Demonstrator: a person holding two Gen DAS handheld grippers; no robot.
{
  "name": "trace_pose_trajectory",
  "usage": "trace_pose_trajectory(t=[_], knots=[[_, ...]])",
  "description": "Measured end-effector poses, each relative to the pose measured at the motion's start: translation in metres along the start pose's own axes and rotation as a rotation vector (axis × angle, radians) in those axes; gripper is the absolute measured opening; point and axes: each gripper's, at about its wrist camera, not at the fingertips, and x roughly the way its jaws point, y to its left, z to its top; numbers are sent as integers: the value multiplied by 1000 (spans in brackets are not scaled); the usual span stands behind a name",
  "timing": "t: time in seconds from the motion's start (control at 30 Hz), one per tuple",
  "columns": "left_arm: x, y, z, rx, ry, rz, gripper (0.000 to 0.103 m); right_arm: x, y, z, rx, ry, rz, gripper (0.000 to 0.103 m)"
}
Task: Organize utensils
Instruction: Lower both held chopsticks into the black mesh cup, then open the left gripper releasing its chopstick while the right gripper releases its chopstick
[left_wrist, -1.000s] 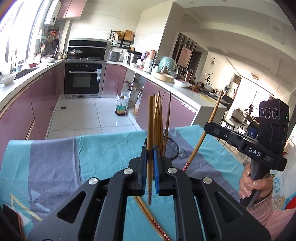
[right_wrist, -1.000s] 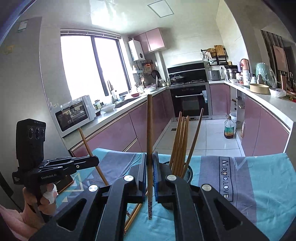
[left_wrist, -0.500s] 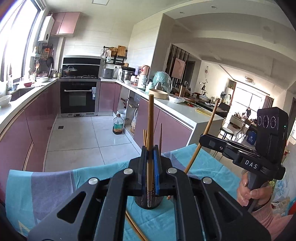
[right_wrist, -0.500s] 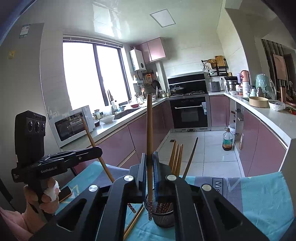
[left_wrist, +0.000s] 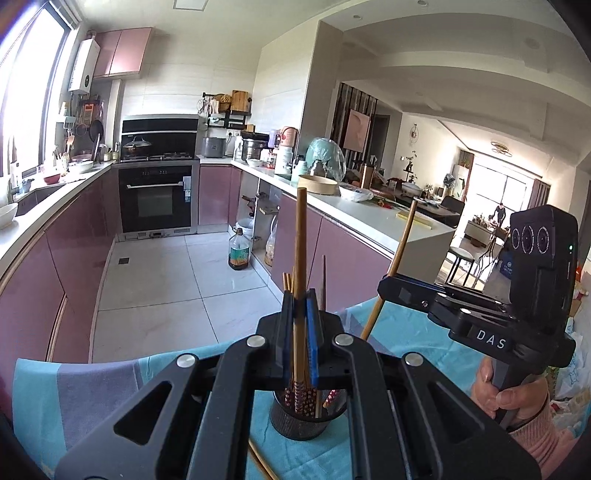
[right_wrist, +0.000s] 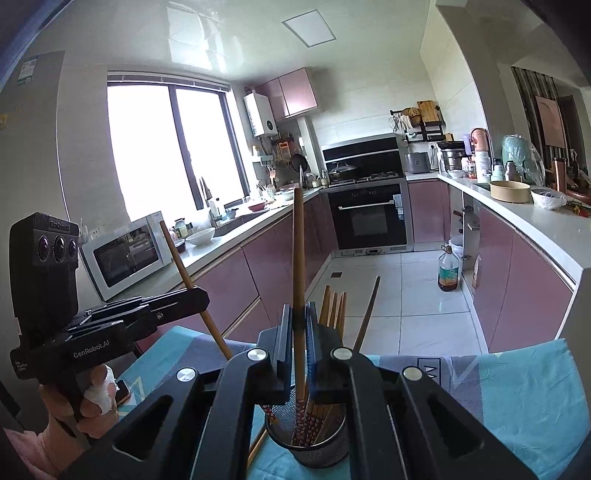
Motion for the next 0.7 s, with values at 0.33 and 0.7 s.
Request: trace_pose_trajectory(t=[0.33,0.7], knots=[[39,10,-27,0,143,-6,7,33,0,-24,8,129,4,5],[81,31,-44,-41,239,14,10,59,-8,-35,38,228,-29,9]])
